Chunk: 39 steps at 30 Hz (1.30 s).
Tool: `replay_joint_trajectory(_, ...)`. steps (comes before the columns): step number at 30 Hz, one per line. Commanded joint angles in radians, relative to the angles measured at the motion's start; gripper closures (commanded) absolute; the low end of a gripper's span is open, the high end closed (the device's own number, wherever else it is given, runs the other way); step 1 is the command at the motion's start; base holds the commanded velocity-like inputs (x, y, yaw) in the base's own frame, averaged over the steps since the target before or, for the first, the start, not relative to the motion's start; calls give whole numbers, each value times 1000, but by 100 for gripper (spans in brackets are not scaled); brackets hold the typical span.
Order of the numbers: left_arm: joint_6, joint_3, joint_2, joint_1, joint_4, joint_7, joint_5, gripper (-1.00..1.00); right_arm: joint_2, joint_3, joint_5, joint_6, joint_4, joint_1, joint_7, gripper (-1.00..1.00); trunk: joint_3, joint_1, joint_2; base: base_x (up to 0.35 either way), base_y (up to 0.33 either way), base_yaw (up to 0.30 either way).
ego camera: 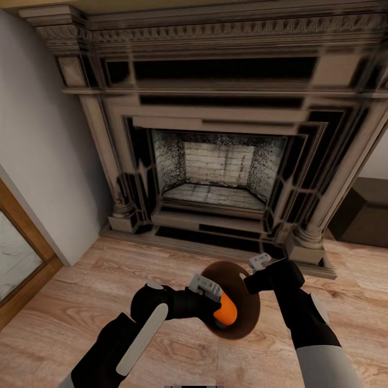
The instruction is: Put the three can of soda from the living room inside the tash can in the kitchen.
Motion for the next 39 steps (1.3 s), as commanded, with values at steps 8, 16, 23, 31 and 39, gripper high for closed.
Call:
replay_joint_trajectory(8,-21,-3,-7,0,34,0,-74,100,0,1,-48,22,-11,0,8,100,0,0,0,0,0,0)
replay_joint_trajectory(16,-49,-4,-11,0,66,0,-89,100,4,1,-49,22,-11,0,8,100,0,0,0,0,0,0)
replay_joint_trajectory(23,-51,-4,-11,0,72,0,-90,100,16,2,-48,22,-10,0,7,100,0,0,0,0,0,0)
replay_joint_trajectory(31,-51,-4,-11,0,72,0,-91,100,17,14,-48,22,-10,0,7,100,0,0,0,0,0,0)
replay_joint_trajectory(39,-52,-4,-11,0,75,0,-91,-100,17,15,-48,22,-10,0,7,100,0,0,0,0,0,0)
